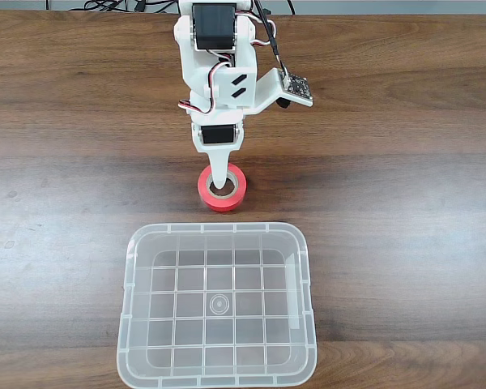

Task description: Grab the tape and place it in the box.

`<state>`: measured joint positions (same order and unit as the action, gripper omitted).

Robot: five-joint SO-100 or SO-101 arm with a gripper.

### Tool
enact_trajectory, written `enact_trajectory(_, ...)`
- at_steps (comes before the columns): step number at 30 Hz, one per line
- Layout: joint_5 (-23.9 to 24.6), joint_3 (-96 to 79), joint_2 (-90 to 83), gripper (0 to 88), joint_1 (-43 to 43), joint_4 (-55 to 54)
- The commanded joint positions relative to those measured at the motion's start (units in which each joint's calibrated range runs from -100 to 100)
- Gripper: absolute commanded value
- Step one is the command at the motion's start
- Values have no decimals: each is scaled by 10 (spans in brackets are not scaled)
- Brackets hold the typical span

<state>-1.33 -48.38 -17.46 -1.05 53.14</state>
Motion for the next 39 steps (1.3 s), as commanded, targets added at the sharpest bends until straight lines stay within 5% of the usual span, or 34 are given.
enact_trajectory(1, -2, 3, -4, 213, -2, 5)
enact_trajectory(12, -2, 11, 95, 211, 1, -3)
enact_trajectory(25, -3, 30, 126, 42, 5, -17)
enact_trajectory(39, -3, 111, 76, 44, 8, 65)
